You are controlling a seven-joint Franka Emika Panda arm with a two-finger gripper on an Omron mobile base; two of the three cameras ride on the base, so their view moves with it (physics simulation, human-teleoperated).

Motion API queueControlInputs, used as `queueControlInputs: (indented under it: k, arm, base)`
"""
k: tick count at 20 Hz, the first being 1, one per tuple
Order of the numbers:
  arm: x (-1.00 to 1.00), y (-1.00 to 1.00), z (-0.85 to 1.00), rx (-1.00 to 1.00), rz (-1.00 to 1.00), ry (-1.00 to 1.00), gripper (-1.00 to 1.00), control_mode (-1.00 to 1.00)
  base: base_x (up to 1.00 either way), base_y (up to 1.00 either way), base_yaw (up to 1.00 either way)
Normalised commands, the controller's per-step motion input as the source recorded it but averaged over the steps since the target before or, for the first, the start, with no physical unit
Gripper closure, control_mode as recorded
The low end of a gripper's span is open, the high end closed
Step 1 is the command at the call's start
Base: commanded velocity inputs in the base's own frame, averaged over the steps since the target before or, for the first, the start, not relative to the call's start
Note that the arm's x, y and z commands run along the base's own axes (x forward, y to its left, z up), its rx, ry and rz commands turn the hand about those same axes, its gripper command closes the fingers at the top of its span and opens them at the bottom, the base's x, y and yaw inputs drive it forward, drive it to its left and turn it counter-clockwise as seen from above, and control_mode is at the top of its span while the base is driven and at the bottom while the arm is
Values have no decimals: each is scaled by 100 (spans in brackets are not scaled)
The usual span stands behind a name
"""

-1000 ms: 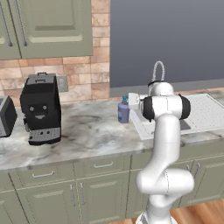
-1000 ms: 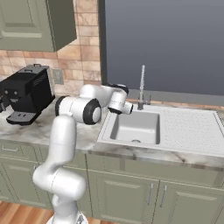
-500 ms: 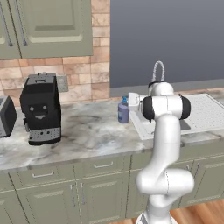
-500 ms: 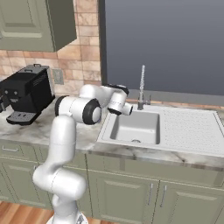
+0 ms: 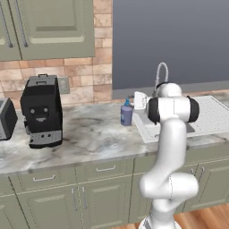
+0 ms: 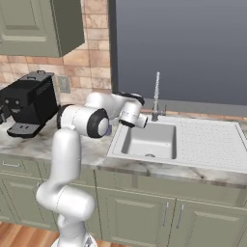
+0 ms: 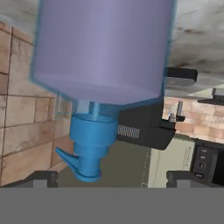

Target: Restock the sink supplies by placing the sponge and soap dispenser on the counter and next to the sink. Make sure the soap dispenser is upright.

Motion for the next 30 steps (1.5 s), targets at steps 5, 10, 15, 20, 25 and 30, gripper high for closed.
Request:
queueControlInputs:
  k: [5, 10, 15, 20, 25, 30]
  arm:
    - [-42, 0, 60, 0, -7, -24, -100, -100]
    - [-61, 0, 58, 0, -8, -29, -100, -100]
    - [-94, 5, 31, -22, -4, -27, -100, -100]
    - [-91, 15, 34, -50, 1, -28, -100, -100]
    - [-81, 7, 31, -60, 10, -27, -100, -100]
    - [-79, 7, -16, -56, 13, -26, -100, -100]
  base:
    - [0, 0, 0]
    - [0, 0, 0]
    - [0, 0, 0]
    - [0, 0, 0]
    - [0, 0, 0]
    - [0, 0, 0]
